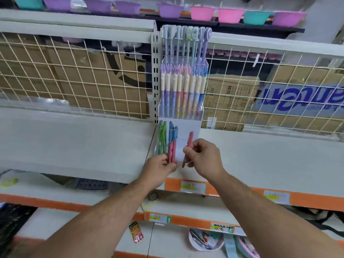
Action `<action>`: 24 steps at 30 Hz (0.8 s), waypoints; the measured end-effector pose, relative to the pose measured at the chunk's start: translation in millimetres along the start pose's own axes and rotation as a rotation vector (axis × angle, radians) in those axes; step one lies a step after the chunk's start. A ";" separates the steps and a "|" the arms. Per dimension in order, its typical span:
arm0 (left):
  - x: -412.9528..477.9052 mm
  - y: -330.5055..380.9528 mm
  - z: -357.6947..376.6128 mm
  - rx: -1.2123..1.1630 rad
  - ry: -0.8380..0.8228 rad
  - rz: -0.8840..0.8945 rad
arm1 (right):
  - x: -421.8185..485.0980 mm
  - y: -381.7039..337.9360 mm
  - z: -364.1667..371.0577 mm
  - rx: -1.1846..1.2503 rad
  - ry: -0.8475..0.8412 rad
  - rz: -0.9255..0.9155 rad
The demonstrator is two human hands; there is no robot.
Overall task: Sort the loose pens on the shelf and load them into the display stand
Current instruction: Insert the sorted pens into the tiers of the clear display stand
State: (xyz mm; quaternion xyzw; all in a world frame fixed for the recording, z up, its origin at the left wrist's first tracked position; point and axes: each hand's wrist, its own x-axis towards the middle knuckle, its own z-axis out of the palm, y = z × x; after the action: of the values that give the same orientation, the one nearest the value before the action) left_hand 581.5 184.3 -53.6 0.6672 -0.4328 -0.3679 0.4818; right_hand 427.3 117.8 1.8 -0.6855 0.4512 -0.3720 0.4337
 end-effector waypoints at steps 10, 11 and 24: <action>9.3 1.0 -21.9 0.140 -0.026 -0.017 | 37.7 -17.0 -18.7 -0.022 0.042 -0.020; 9.7 -0.2 -25.9 0.140 -0.031 -0.019 | 40.6 -17.9 -15.9 -0.017 0.047 -0.015; 14.1 -13.0 -33.0 0.067 -0.076 -0.016 | 63.6 -22.7 10.9 -0.190 0.061 -0.020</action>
State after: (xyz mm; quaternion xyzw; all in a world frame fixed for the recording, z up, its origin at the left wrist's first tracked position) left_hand 619.4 184.0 -58.3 0.6718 -0.4576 -0.3821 0.4396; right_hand 463.9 65.7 26.6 -0.7164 0.4906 -0.3523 0.3493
